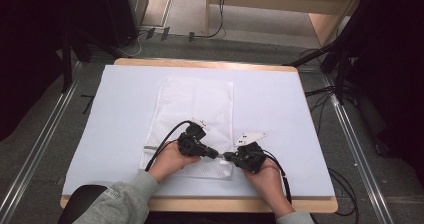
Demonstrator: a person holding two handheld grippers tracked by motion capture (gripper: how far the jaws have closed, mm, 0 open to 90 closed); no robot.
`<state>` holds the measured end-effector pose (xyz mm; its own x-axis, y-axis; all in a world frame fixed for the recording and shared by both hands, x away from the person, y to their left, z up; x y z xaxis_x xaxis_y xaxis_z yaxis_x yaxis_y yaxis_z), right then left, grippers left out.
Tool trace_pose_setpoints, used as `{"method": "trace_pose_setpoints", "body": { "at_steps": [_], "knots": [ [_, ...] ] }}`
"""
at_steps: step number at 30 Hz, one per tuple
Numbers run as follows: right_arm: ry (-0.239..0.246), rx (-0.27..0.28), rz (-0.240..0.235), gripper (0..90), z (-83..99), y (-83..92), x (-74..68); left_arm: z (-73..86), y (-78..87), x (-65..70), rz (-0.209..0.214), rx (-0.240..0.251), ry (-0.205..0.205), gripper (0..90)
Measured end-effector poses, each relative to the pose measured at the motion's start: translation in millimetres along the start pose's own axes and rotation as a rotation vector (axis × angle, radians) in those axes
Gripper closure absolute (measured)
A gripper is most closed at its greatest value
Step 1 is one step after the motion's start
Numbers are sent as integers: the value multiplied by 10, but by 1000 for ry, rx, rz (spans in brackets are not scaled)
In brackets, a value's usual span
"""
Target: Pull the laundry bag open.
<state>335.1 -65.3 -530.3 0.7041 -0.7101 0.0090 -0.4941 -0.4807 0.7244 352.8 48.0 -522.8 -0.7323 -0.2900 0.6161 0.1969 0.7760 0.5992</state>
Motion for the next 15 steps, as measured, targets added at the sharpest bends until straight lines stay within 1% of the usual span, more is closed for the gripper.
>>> {"method": "trace_pose_setpoints", "body": {
  "at_steps": [2,5,6,7,9,10,11,12,13,14,15],
  "knots": [
    [1,2,-4,900,1,0,2,-1,6,7,12,0,6,879],
    [4,4,-3,900,1,-1,0,3,8,4,12,-6,10,880],
    [6,4,-2,900,1,-1,-1,2,13,10,21,-7,17,880],
    [7,4,-2,900,1,-1,-1,0,15,9,20,-5,21,880],
    [8,7,-2,900,-1,-3,-4,1,31,7,32,-4,34,881],
    [9,7,-2,900,0,-2,-5,0,46,6,41,-1,37,881],
    [7,5,-1,900,2,-1,-5,-4,65,7,50,10,52,881],
    [7,6,-1,900,2,-1,-4,1,93,-4,43,4,51,881],
    [7,4,-1,900,3,1,-7,0,106,-10,35,8,50,881],
    [10,5,-2,900,2,-1,-7,3,114,-7,44,6,53,881],
    [10,4,-1,900,1,0,-8,8,119,-6,43,-2,44,881]
  ]
}}
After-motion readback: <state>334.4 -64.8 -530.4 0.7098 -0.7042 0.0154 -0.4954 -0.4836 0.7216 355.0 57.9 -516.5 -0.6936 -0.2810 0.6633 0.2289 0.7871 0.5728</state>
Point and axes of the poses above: each handheld gripper's, and its own axes: y roughly backward along the jaws, z roughly out of its underside, x roughly to its right, the point moved 8 cm from there along -y, roughly forward along the jaws, and after that the axes turned 13 degrees about z, right-handed, at the moved point
